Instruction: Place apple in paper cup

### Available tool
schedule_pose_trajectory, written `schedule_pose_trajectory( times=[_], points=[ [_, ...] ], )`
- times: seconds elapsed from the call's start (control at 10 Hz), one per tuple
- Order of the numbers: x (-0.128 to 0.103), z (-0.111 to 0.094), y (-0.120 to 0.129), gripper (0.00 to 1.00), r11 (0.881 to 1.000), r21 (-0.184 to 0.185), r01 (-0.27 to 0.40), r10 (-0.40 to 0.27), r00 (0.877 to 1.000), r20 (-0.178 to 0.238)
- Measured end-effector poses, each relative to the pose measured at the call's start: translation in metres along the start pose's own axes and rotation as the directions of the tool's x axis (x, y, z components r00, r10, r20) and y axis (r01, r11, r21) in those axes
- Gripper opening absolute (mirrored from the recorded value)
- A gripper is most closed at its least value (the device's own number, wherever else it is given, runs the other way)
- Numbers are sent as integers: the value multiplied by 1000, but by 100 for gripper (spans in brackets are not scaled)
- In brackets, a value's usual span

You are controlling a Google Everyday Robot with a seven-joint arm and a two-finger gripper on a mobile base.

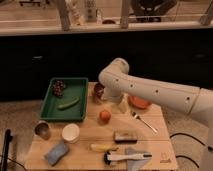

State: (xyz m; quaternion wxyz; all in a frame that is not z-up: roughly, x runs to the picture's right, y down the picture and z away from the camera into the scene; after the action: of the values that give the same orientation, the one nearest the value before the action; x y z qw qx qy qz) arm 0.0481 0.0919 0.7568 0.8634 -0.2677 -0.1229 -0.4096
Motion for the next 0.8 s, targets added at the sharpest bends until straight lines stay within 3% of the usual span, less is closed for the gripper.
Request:
schedule_pose_trajectory(
  times=[0.8],
  points=[
    [-10, 57, -16, 80, 997, 43, 57, -61, 994, 96]
  ],
)
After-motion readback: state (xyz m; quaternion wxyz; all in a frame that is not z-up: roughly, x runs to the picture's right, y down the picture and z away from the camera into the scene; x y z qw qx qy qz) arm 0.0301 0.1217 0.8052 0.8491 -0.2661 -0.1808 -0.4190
